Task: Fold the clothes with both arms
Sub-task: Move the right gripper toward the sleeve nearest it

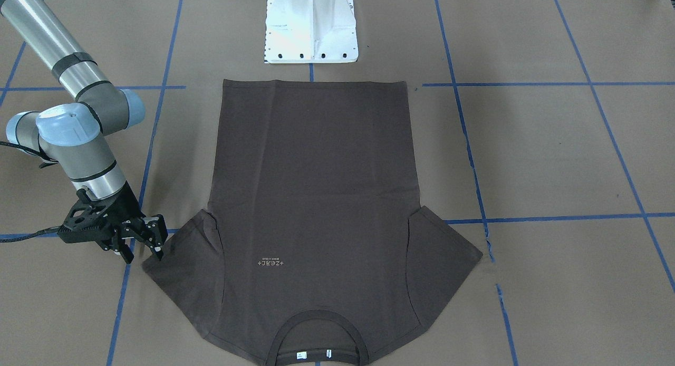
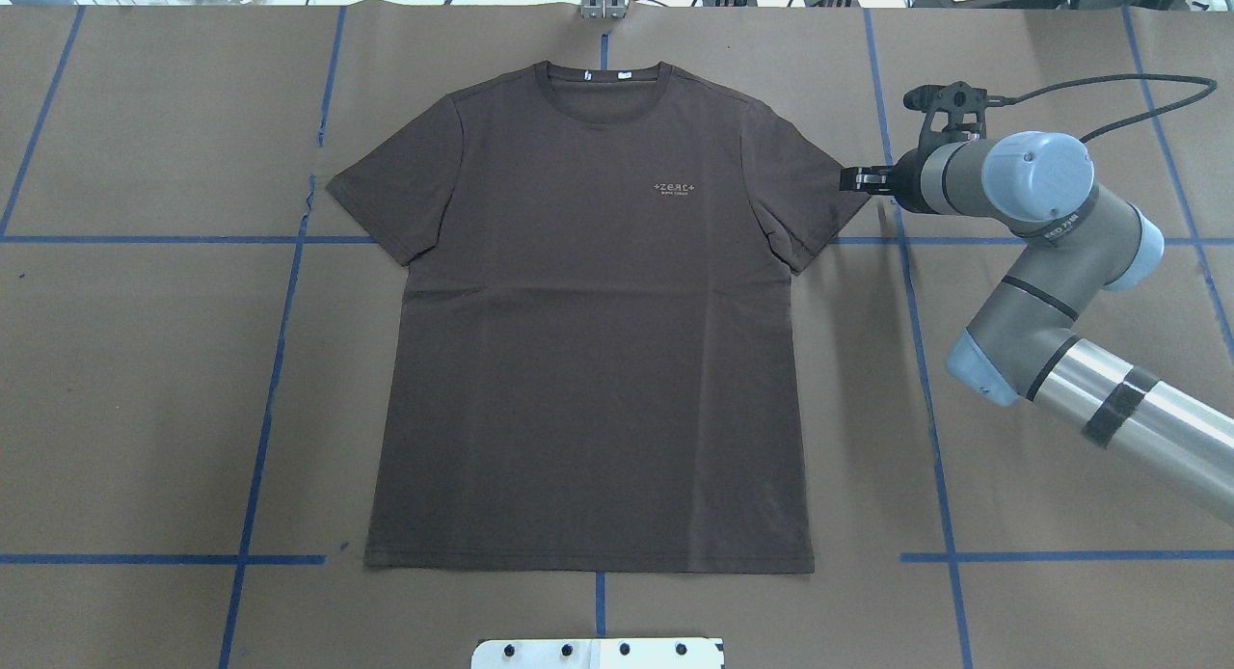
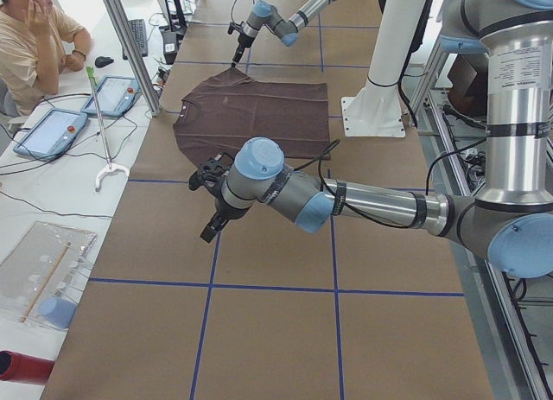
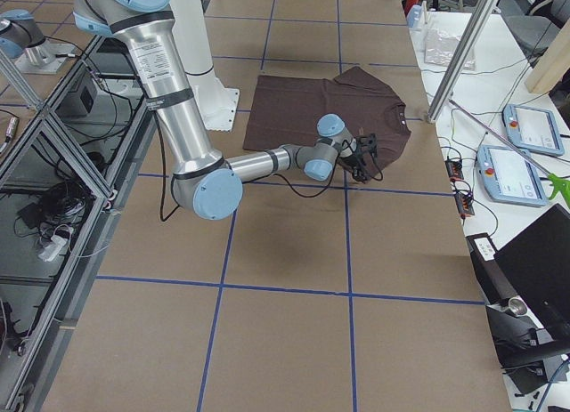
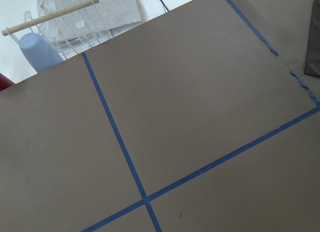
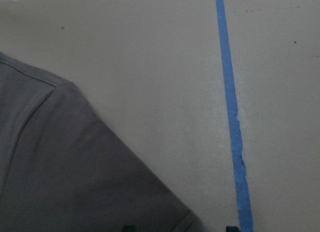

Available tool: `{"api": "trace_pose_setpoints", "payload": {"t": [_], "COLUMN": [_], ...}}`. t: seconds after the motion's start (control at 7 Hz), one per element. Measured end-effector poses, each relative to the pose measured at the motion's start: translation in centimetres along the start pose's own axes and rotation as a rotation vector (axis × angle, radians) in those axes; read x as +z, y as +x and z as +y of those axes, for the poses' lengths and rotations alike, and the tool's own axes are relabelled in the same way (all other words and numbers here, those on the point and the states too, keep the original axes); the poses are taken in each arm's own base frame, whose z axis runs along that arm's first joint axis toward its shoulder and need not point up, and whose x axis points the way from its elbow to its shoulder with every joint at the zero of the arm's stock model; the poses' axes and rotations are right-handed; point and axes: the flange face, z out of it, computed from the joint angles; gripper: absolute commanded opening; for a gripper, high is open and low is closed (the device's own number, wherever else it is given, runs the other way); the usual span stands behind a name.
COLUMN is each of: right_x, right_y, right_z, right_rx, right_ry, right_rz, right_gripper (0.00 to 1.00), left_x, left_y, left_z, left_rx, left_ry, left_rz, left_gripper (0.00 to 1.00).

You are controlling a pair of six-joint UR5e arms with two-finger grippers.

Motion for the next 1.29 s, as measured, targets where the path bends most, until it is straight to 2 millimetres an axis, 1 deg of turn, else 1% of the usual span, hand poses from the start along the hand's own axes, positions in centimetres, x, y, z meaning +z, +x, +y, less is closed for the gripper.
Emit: {"api": "trace_pose_setpoints", "payload": {"t": [0.29,1.0,1.14,1.29], "right_x": [0.9,1.7,1.9,2.0], "right_y": [0.3,-0.2,-0.2,-0.2], "right_z": [-0.1,0.3,0.5,0.6], "right_rx": [-0.016,-0.017,-0.018,-0.018], "right_ry": [0.007,-0.002,-0.006,-0.008], "right_rz": [0.021,0.026,0.027,0.028], "right_gripper": [0.67,0.62,0.5,0.26], "left_x": [0.0,0.0,0.0,0.0], "left_y": [0.0,0.0,0.0,0.1], "left_z": [0.0,0.1,0.1,0.1], "left_rx": [0.0,-0.002,-0.002,-0.002], "left_ry": [0.0,-0.002,-0.002,-0.002], "left_rz": [0.0,0.0,0.0,0.001], "left_gripper": [1.0,1.0,1.0,1.0]}}
